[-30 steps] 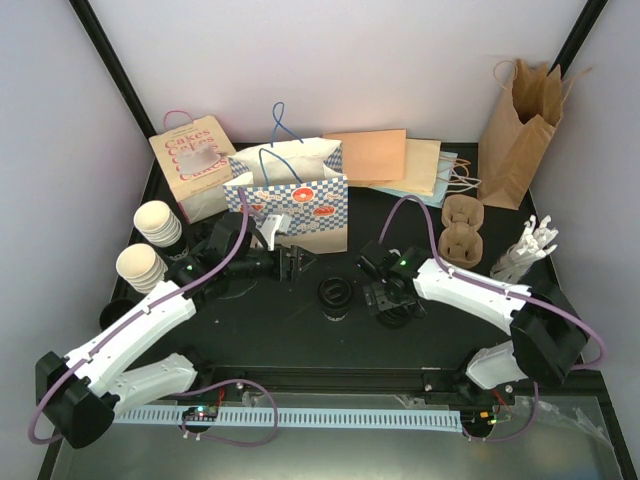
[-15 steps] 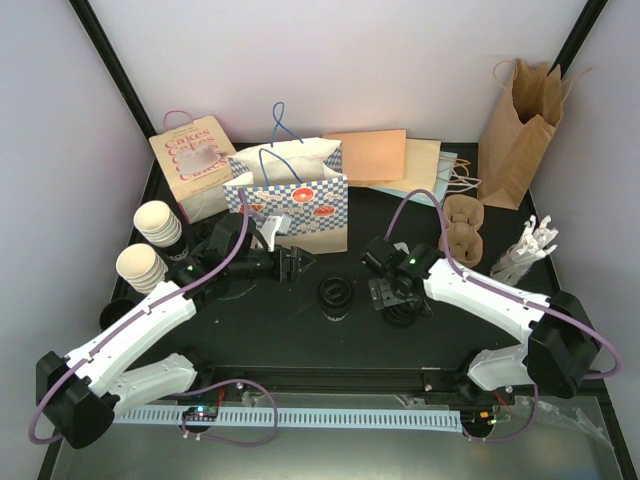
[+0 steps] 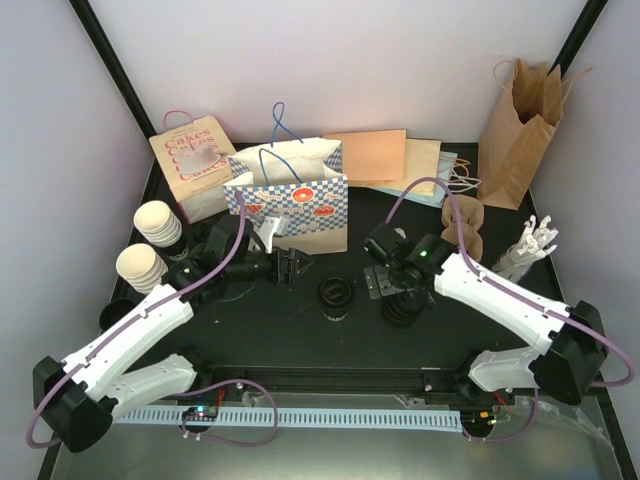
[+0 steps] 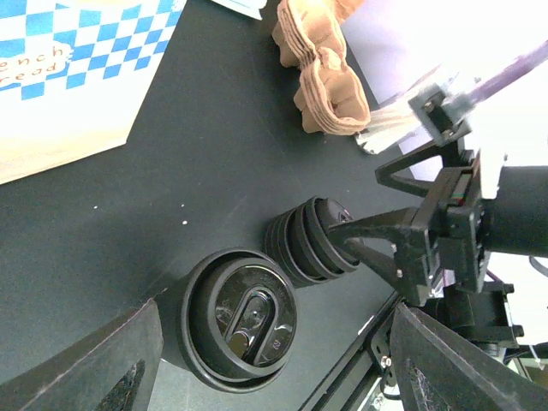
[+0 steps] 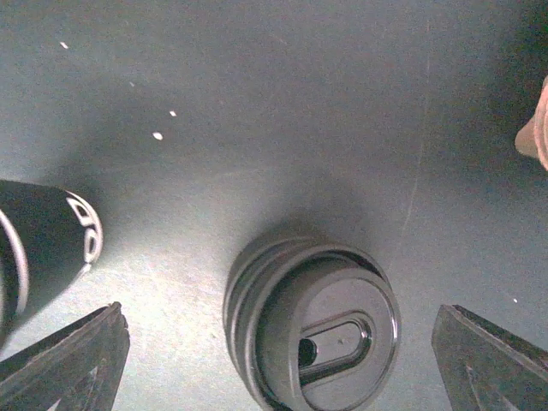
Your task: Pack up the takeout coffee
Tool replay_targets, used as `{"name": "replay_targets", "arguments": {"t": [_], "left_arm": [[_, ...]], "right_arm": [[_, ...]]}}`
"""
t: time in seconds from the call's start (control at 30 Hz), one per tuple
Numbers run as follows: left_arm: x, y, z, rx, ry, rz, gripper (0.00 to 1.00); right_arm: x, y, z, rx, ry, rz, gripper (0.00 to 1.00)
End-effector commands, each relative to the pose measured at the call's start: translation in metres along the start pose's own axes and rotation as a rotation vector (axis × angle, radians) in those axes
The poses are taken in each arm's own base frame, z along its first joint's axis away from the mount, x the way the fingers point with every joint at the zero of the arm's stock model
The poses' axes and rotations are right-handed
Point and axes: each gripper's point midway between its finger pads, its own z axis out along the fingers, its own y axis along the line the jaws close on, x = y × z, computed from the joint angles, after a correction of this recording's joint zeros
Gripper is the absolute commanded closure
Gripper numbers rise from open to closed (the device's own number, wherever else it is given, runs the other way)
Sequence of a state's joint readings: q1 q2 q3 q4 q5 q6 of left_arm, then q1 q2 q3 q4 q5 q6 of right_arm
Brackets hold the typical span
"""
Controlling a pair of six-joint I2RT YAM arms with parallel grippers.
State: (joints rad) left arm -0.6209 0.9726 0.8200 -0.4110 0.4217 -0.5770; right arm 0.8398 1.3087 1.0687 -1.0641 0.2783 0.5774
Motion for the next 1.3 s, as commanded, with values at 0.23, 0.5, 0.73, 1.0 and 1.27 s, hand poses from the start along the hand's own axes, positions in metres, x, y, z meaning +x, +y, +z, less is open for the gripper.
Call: {"name": "replay_targets", "arguments": {"t": [0.23,0.5,0.73,1.0,1.27], "left_arm": [[-0.005,0.003,-0.017,-0.037,-0.053,0.033,0.24],[-0.007,0.002,-0.025,-0.042,-0.082,0.050,0.24],[-0.005,0.005,-0.027,-0.055,-0.077,0.061,0.24],[-0.005,0.010,-0.030,-0.076,-0.087,0.061,0.24],[-0.002,0.012,-0.028,-0.075,-0.080,0.056,0.24]], "right_arm": [[-0.042,0.018,-0.018,-0.077,-0.119,0.100,0.76],[-0.057,0.026,-0.001,-0.087,-0.109,0.304,0.99],[-0.047,0.040,0.024,-0.097,-0.023,0.358,0.99],[-0.031,0.036,0.048,-0.044,0.041,0.423,0.99],[-0.002,0.036,0.070,-0.028,0.137,0.452,0.99]]}}
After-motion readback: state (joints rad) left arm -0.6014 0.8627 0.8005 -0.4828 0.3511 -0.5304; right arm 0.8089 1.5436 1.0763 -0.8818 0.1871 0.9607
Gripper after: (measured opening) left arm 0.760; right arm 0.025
